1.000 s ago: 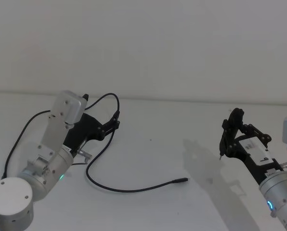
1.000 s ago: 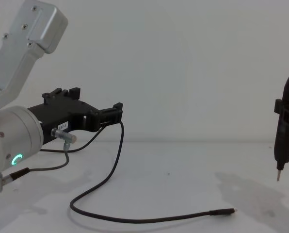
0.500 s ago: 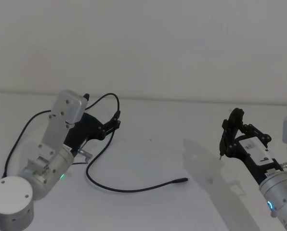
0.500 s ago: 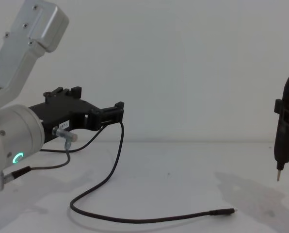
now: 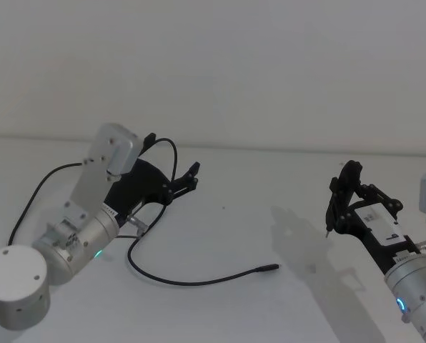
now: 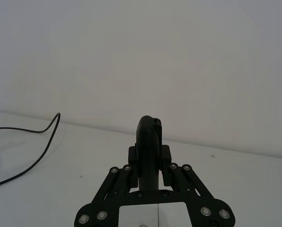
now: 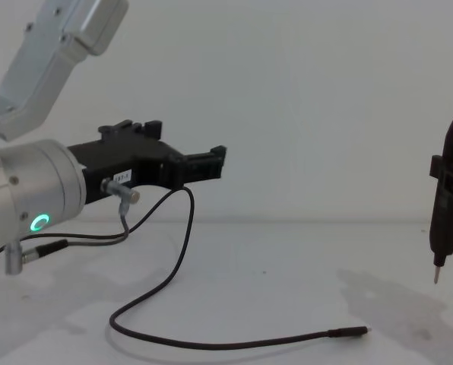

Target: Pick up the data cable with the one hand.

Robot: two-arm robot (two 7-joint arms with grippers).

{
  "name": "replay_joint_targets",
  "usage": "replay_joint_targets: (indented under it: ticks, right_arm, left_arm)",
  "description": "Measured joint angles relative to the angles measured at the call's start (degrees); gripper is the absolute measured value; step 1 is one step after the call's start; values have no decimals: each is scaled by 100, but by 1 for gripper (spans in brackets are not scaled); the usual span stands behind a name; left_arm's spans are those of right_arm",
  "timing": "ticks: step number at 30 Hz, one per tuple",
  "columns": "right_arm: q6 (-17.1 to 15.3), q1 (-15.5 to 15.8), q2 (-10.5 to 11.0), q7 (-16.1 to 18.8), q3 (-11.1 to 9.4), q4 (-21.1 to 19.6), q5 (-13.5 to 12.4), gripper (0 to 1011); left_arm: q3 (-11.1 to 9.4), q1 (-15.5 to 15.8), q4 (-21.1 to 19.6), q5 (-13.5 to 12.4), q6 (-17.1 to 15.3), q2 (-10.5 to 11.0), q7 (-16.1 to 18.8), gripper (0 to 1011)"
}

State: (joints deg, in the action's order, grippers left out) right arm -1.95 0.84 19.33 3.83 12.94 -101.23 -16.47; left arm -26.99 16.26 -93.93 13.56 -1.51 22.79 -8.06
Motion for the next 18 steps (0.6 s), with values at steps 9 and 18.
replay_joint_targets:
  ticks: [9, 18]
  right_arm:
    - [0, 0, 0, 0, 0, 0, 0, 268]
    - [0, 0, 0, 0, 0, 0, 0, 268]
  left_arm:
    - [-73, 237, -101, 189, -132, 195, -714, 1001]
    - [-181, 622, -137, 324, -293, 458, -1585, 1001]
